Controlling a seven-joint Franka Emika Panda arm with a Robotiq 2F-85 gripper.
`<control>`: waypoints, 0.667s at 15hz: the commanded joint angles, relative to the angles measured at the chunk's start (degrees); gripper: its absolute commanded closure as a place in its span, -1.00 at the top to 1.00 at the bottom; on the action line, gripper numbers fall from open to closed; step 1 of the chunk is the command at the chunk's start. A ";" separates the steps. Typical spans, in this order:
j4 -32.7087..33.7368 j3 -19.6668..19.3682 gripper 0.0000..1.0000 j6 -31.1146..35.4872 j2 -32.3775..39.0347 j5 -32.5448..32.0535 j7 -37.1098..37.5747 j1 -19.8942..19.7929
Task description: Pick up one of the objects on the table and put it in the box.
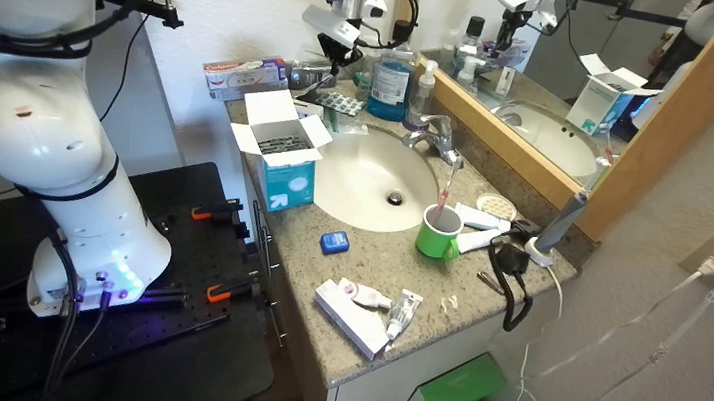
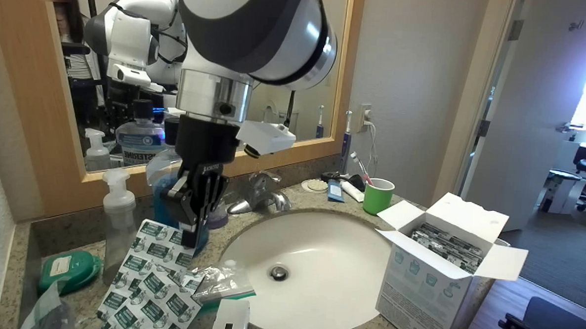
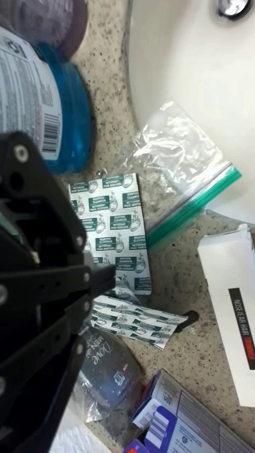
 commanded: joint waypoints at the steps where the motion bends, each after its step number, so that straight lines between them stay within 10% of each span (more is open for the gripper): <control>1: -5.84 -1.82 -0.97 0.97 -7.65 -3.29 5.77 2.24; 10: -6.65 -3.00 -0.97 -5.02 -20.61 -15.31 23.66 4.67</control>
